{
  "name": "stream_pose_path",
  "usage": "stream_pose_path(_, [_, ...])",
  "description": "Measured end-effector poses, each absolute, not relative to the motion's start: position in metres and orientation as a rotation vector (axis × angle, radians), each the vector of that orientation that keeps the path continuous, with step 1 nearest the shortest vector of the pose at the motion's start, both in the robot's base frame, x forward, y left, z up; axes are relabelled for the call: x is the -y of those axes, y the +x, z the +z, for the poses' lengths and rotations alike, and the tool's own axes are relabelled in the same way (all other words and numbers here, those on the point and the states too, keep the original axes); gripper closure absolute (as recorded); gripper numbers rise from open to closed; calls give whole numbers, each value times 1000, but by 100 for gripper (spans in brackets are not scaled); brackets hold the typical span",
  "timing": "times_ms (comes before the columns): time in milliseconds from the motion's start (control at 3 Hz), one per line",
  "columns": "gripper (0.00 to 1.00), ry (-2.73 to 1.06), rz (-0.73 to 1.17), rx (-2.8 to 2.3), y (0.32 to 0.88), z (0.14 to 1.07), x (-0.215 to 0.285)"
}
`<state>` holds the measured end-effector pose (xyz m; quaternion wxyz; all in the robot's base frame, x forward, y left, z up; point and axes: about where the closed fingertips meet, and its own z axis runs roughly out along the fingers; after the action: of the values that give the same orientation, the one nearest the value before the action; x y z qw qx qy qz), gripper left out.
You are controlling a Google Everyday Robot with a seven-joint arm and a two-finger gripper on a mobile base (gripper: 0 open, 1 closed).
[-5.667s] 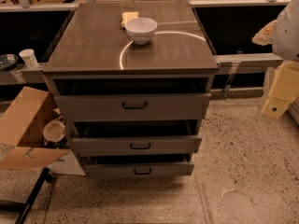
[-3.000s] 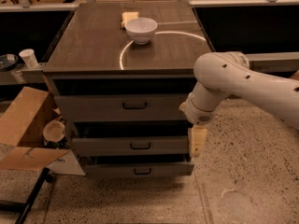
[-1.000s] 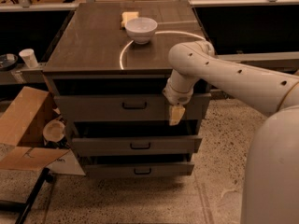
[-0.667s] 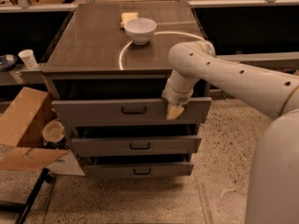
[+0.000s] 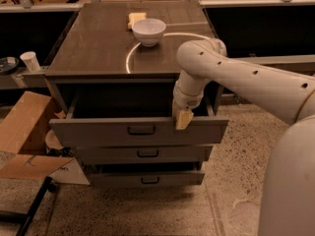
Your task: Open top drawer
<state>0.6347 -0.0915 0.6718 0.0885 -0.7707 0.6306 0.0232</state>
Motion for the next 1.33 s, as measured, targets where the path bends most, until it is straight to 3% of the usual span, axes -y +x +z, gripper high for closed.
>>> stream_pose_path(333, [81,-2294,69,-1877,635,672,92])
stream_pose_path(667, [50,-2294,69,-1877,635,672,92])
stream_pose_path(1333, [4,-2297,74,-1875,633,670,91])
